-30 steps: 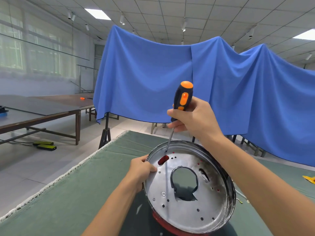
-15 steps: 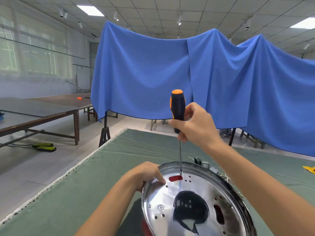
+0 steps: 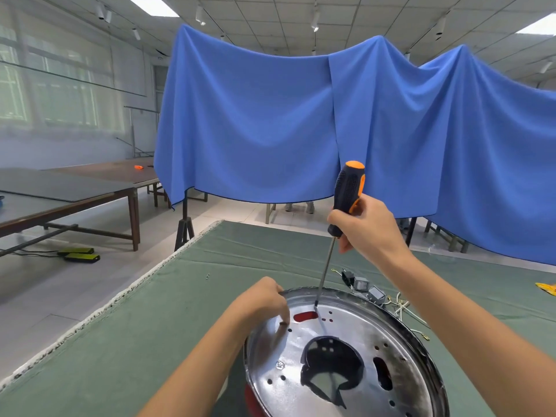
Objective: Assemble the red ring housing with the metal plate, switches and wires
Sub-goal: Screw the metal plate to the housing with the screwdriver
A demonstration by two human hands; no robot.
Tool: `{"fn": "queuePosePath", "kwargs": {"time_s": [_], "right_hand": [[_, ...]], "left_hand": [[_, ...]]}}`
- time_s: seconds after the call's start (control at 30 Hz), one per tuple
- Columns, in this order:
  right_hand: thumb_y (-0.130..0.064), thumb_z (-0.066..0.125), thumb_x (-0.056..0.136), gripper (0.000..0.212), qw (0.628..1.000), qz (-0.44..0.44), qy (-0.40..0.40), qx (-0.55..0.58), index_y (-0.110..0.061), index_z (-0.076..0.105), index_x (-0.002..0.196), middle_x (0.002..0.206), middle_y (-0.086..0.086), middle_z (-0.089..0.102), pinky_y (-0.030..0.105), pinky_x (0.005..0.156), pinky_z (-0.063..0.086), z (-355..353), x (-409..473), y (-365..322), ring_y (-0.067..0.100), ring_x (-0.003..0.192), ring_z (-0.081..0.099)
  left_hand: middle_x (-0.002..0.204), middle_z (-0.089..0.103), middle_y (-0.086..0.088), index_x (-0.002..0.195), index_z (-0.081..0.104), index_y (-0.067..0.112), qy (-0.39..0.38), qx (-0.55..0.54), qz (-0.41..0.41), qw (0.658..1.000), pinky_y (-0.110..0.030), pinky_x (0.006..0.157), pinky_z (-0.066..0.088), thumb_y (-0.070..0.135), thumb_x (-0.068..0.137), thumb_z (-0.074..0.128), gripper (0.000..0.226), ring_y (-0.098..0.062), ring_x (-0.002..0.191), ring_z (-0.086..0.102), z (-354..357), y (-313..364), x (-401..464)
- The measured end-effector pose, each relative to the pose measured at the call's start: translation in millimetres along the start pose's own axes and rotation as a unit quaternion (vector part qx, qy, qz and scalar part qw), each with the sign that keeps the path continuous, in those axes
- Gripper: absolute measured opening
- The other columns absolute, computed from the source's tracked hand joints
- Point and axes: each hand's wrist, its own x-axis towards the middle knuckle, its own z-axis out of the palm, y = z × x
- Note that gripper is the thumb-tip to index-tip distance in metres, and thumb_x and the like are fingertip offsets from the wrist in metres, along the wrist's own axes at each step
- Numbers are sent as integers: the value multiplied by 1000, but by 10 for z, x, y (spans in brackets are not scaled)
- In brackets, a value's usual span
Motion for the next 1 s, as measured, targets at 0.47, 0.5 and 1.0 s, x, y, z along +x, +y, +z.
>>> {"fn": "queuePosePath", "kwargs": {"time_s": [0.47,0.5,1.0], "right_hand": [[-59,64,78,54,989,-42,63,-127,-22,32,55,51,-6,48,28,47,31,88,-42,29,16,54,48],[-62,62,77,54,991,-36,54,-115,-22,33,56,53,-5,50,29,48,33,81,-54,41,17,57,53],[-54,72,72,41,989,1,85,-120,-25,44,77,68,-10,57,32,59,41,-25,-31,161,17,68,55]], "left_hand": [[85,73,1,94,73,17,141,-89,244,955,-34,82,54,19,82,70,13,-14,80,66,220,389,-35],[83,74,0,91,75,15,141,-92,248,954,-34,82,54,18,83,70,10,-14,78,67,197,396,-12],[68,72,0,73,69,18,141,-150,277,939,-42,75,57,21,80,74,9,-16,67,69,255,434,102]]}}
